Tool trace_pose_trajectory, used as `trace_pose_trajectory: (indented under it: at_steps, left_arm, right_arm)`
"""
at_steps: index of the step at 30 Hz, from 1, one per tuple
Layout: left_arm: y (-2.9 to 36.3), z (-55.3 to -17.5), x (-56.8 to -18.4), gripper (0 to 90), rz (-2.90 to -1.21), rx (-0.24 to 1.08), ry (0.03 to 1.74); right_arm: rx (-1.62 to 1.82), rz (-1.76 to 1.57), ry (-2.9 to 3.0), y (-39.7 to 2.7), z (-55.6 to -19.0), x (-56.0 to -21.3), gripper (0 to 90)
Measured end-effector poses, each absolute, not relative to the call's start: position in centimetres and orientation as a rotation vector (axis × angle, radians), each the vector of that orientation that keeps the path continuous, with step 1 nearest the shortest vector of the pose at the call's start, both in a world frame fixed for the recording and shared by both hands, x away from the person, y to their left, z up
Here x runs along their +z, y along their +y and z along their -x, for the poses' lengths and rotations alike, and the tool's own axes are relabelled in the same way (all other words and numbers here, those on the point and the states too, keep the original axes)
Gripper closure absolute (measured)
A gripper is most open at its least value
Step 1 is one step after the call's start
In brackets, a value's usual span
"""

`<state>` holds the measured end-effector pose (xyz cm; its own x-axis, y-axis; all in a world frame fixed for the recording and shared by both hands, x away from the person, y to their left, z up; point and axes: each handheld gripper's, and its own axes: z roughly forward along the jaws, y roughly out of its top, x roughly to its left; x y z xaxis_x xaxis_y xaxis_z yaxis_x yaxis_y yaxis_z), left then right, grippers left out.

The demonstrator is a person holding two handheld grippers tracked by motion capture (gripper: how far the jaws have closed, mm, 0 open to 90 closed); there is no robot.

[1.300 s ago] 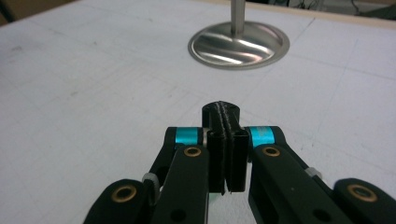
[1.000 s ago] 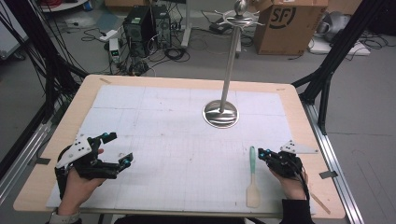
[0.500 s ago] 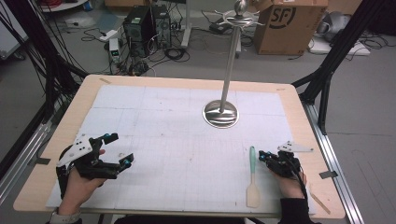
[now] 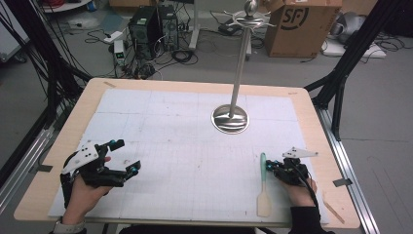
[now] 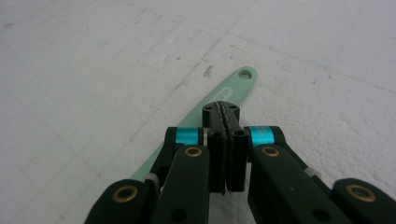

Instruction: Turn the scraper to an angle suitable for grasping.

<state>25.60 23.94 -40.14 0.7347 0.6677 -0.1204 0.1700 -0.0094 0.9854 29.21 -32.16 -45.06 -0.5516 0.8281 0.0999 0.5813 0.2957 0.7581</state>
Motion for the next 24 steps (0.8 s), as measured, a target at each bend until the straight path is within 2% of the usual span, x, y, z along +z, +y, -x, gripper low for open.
trace_pose_trajectory:
  at_steps: [24]
  left_arm:
    - [23.7, -25.7, -40.6, 1.7, -1.587, 0.45, 0.713]
  right_arm:
    - [1.223, -1.202, 2.394, -28.0, -29.7, -45.1, 89.9]
